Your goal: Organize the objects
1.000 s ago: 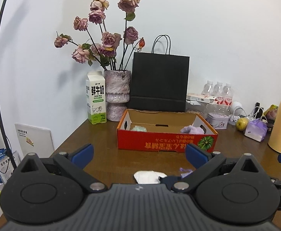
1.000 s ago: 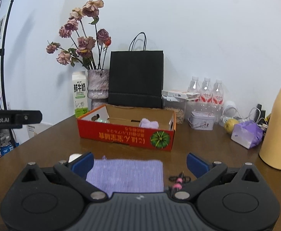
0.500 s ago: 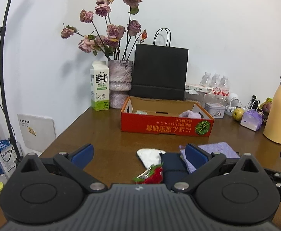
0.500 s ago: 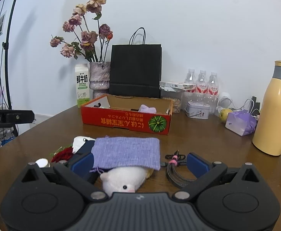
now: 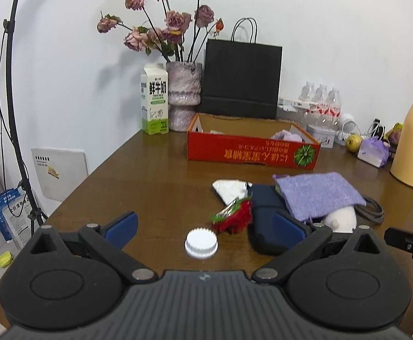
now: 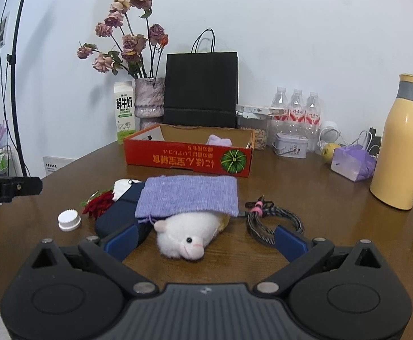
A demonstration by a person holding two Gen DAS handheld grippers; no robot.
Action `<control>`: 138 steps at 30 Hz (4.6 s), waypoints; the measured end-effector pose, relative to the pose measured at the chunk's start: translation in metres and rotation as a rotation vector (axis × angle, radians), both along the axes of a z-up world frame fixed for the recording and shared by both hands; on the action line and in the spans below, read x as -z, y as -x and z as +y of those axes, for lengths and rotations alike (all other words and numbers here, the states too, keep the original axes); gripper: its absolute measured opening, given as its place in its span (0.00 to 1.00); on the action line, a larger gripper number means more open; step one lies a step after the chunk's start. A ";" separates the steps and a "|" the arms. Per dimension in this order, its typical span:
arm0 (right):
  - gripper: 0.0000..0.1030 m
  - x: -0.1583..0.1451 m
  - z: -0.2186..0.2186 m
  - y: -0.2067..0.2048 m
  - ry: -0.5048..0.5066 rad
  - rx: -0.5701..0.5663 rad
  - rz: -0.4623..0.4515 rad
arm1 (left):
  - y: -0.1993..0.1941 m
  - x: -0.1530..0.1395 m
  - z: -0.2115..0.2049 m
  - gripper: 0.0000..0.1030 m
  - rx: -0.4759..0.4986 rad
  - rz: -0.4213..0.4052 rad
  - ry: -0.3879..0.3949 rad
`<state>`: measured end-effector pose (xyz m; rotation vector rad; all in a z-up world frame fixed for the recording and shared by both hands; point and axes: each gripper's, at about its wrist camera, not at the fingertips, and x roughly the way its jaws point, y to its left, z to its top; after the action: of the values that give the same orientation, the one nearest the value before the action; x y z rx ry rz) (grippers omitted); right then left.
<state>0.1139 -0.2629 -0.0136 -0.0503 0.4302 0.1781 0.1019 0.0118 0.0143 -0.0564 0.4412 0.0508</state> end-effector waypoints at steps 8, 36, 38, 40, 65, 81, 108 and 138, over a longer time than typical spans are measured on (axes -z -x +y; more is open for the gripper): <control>1.00 0.016 -0.002 0.003 -0.022 0.002 0.007 | -0.012 0.030 0.002 1.00 -0.003 0.080 -0.024; 1.00 0.019 0.013 -0.044 0.014 -0.006 0.003 | -0.061 0.033 0.005 0.40 0.021 0.061 -0.003; 1.00 0.015 0.018 -0.057 0.038 -0.010 -0.005 | -0.060 0.028 0.004 0.40 0.020 0.050 -0.005; 1.00 0.012 0.023 -0.072 0.059 -0.006 -0.004 | -0.060 0.025 0.004 0.40 0.021 0.044 -0.008; 0.50 0.034 0.019 -0.125 0.021 0.051 -0.045 | -0.066 0.035 0.002 0.40 0.028 0.062 0.024; 0.08 0.025 0.010 -0.082 -0.015 0.049 -0.220 | -0.054 0.034 0.007 0.40 0.031 0.053 0.041; 0.06 0.004 0.015 -0.052 -0.155 -0.068 -0.214 | -0.061 -0.007 -0.021 0.40 0.099 -0.052 0.007; 0.06 -0.037 0.038 -0.143 -0.158 -0.127 -0.188 | -0.161 -0.044 -0.026 0.40 0.104 -0.109 0.010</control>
<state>0.2566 -0.2252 0.0236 0.0609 0.2242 0.3295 0.2632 -0.0138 0.0579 -0.0453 0.3352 -0.0569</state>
